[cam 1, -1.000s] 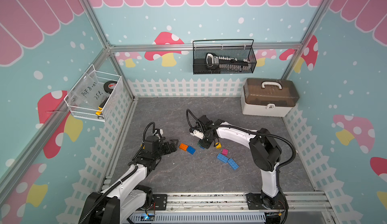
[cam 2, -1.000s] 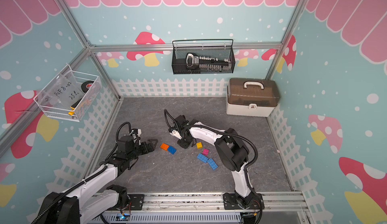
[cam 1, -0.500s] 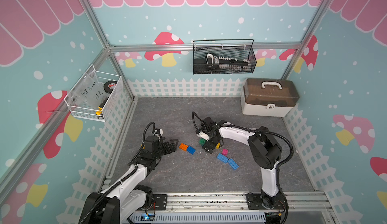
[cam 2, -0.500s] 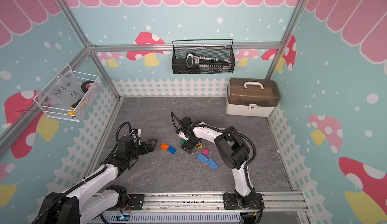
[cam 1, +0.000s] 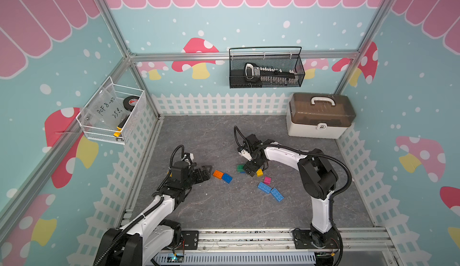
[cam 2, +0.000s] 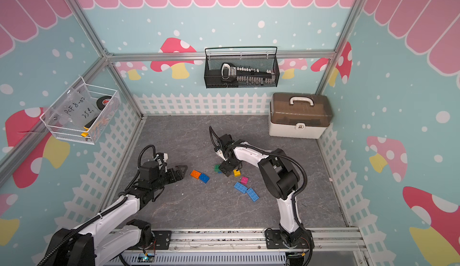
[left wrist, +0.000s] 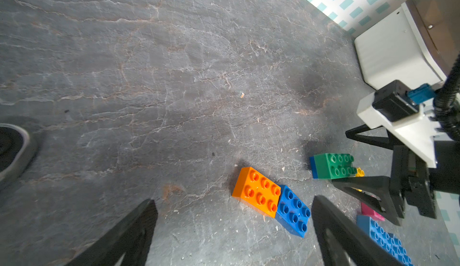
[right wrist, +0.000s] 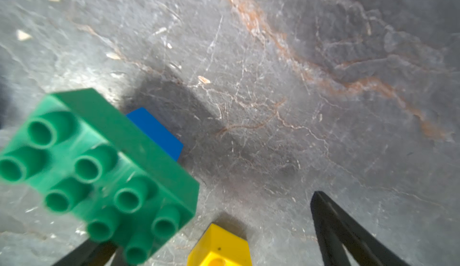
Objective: Assemble a heart with lego
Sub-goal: Assemble the lego brick with the lego brick, then pick up the lego brick from the center of the board.
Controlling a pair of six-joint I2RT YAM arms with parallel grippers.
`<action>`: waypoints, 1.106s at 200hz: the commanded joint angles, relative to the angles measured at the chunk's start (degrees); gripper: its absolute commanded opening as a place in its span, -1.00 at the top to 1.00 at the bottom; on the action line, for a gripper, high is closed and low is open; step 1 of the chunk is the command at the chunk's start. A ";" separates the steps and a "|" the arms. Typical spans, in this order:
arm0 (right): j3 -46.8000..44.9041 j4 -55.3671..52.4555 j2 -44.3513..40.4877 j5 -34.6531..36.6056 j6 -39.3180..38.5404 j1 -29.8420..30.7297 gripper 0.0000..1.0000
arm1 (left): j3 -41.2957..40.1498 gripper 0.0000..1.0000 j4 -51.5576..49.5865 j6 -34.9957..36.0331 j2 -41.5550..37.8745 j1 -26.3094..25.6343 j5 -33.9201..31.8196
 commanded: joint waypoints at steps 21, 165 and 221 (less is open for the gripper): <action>-7.46 -0.63 -17.07 -5.37 3.93 0.14 -0.74 | 1.25 -0.93 0.54 0.30 -0.36 -0.29 -0.26; -16.28 3.58 -22.40 -7.92 12.36 10.82 -0.19 | -0.01 -0.90 -0.45 -2.39 -4.32 -1.60 -4.76; -1.87 5.89 -7.26 -7.51 11.49 16.70 -0.18 | -2.81 -0.86 0.00 -4.56 -8.85 5.12 -2.30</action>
